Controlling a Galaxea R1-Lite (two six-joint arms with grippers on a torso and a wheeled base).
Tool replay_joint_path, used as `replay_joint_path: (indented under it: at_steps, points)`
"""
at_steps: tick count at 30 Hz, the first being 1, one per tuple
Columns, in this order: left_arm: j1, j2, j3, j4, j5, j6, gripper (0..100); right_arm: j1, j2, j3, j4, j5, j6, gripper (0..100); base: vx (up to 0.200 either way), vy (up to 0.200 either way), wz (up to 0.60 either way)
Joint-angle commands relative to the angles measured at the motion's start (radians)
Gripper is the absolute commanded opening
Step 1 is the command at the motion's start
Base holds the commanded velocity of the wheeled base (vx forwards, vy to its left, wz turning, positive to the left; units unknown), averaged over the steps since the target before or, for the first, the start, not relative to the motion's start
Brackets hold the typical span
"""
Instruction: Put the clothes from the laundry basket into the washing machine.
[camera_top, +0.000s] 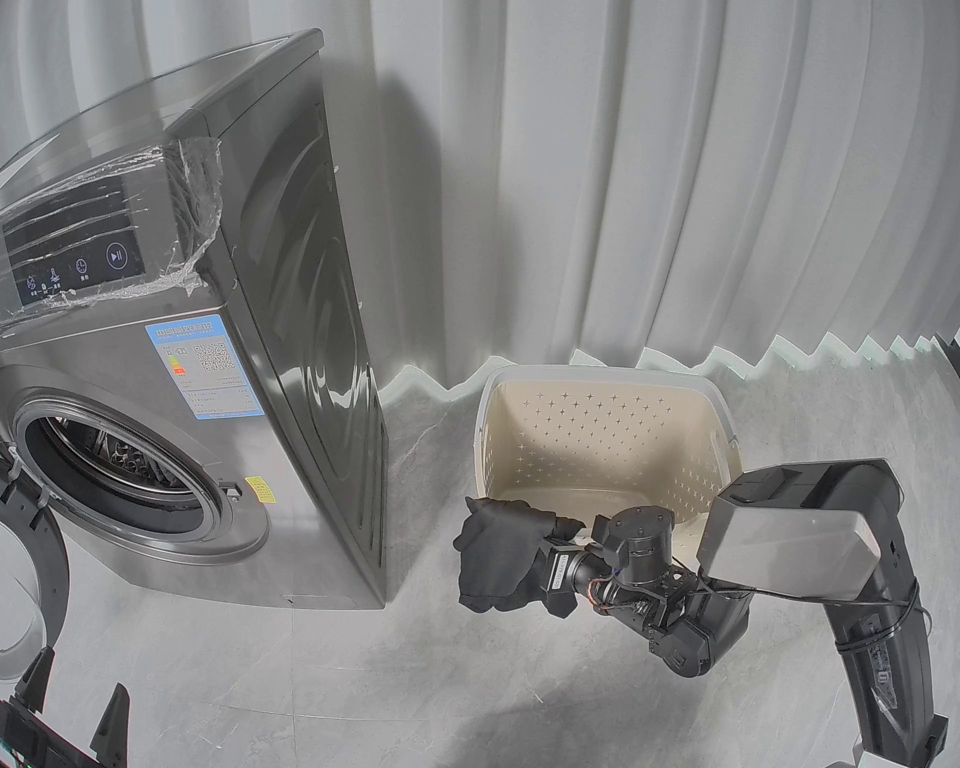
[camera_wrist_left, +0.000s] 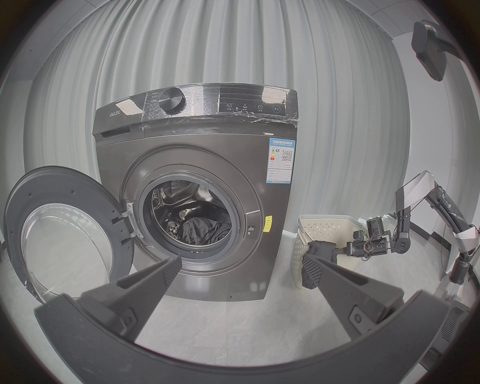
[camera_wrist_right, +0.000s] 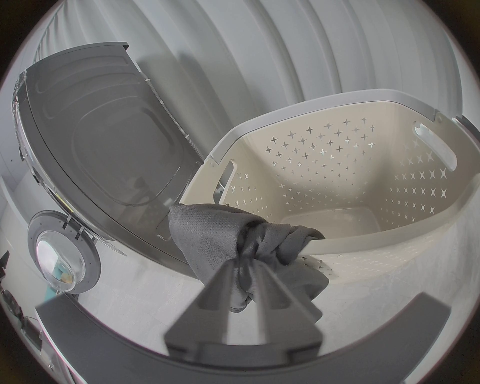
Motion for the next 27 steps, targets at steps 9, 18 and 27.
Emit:
replay_joint_path:
  at_steps: [9,18,27]
  points:
    - [0.0,-0.016,0.016,0.0,0.0,-0.002,100,0.021,-0.099,0.136,-0.092,-0.006,-0.011,0,0.0,0.0,0.0]
    - [0.0,-0.016,0.016,0.0,0.0,-0.001,100,0.002,-0.206,0.22,-0.094,-0.006,-0.015,0,0.0,0.0,0.0]
    - [0.0,-0.016,0.016,0.0,0.0,-0.001,100,0.013,-0.114,0.162,-0.109,0.033,-0.058,100,0.0,0.0,0.0]
